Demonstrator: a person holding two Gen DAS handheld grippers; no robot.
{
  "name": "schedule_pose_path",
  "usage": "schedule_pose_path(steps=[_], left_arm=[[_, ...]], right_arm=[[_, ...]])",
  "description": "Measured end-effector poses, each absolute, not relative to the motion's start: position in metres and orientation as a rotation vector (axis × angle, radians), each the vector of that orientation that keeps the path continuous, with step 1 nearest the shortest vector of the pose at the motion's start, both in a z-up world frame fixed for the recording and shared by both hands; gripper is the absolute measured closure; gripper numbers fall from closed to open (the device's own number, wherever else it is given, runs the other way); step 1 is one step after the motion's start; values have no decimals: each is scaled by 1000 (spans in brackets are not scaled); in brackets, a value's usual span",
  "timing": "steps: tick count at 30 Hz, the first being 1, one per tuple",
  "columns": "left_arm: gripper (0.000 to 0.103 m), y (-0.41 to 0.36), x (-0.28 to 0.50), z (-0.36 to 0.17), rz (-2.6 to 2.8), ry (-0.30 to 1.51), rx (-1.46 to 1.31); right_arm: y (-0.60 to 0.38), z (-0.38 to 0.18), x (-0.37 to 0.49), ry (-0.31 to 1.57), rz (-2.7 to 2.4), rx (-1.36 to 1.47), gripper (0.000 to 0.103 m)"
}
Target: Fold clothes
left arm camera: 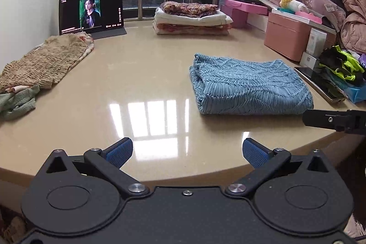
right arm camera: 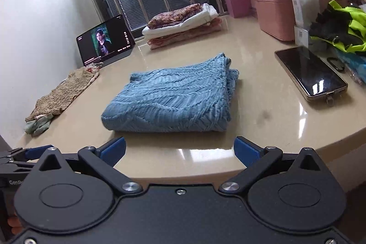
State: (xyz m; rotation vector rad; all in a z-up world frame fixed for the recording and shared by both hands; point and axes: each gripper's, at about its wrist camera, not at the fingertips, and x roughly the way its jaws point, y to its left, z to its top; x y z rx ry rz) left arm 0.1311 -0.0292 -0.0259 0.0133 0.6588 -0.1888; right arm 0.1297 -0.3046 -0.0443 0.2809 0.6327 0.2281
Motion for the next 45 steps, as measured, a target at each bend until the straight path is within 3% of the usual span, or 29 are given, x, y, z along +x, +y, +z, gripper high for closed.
schedule_pose_path(steps=[11, 23, 27, 33, 38, 45], left_arm=[[0, -24, 169, -19, -178, 659, -54], [3, -37, 255, -31, -195, 741, -182], [13, -38, 276, -41, -228, 770, -217], [27, -52, 296, -42, -254, 770, -171], [62, -58, 301, -43, -273, 783, -219], [74, -52, 302, -47, -298, 793, -303]], right_arm=[[-328, -50, 155, 644, 187, 327, 1], [-358, -57, 221, 682, 194, 457, 9], [-361, -61, 238, 702, 207, 490, 15], [-350, -64, 252, 708, 230, 488, 32], [-346, -66, 258, 714, 222, 499, 57], [-353, -72, 256, 714, 238, 564, 73]])
